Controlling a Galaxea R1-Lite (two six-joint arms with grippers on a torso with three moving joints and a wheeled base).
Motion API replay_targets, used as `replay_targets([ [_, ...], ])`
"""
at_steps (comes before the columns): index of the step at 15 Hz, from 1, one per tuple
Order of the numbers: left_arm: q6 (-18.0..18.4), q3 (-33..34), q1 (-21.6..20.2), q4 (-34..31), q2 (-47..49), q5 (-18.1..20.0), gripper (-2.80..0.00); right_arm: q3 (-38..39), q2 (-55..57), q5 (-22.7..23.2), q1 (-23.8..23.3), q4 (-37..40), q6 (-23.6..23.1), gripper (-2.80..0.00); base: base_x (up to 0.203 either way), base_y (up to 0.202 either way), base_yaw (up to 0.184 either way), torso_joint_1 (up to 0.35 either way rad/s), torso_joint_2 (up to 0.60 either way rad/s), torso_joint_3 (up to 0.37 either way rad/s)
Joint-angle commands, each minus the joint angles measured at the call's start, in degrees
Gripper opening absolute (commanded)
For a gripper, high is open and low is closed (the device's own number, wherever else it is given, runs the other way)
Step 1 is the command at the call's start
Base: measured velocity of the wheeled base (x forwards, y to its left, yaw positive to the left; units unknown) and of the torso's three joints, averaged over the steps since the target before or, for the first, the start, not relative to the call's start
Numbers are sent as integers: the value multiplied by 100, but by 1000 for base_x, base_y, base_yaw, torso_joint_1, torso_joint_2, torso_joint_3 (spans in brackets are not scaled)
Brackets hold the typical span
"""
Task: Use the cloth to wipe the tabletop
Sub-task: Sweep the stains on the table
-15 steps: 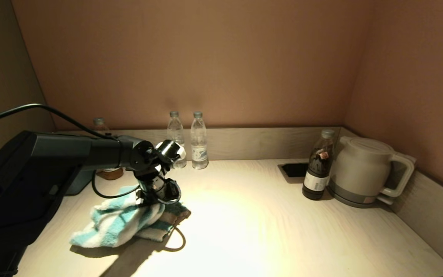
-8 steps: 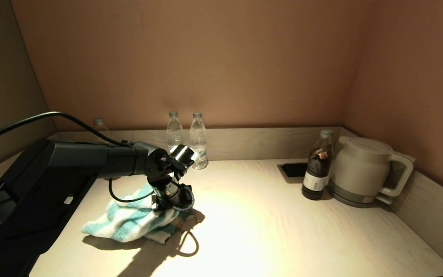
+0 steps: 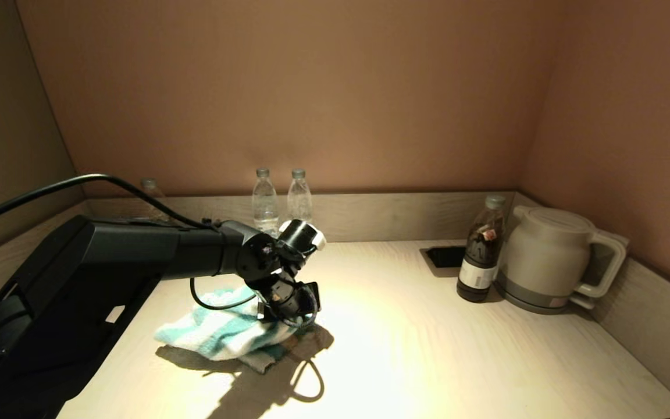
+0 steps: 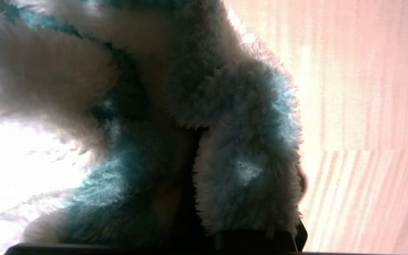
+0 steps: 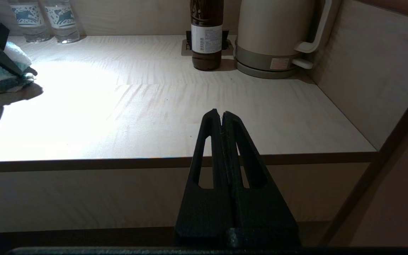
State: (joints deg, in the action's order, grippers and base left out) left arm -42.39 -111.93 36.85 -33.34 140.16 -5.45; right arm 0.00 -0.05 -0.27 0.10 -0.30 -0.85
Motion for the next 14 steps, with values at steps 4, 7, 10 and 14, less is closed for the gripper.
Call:
replay_targets([
  [4, 463, -2, 261, 864, -36, -9, -280, 0, 5, -8, -1, -5, -3, -280, 0, 0, 0, 0, 0, 0],
  [7, 718, 5, 500, 1421, 75, -9, -280, 0, 5, -8, -1, -5, -3, -280, 0, 0, 0, 0, 0, 0],
  [10, 944, 5, 715, 1780, 223, 0, -280, 0, 5, 0, -1, -5, -3, -280, 0, 0, 0, 0, 0, 0],
  [14, 1036, 5, 952, 1988, 267, 252, -280, 0, 5, 0, -1, -5, -3, -280, 0, 0, 0, 0, 0, 0],
])
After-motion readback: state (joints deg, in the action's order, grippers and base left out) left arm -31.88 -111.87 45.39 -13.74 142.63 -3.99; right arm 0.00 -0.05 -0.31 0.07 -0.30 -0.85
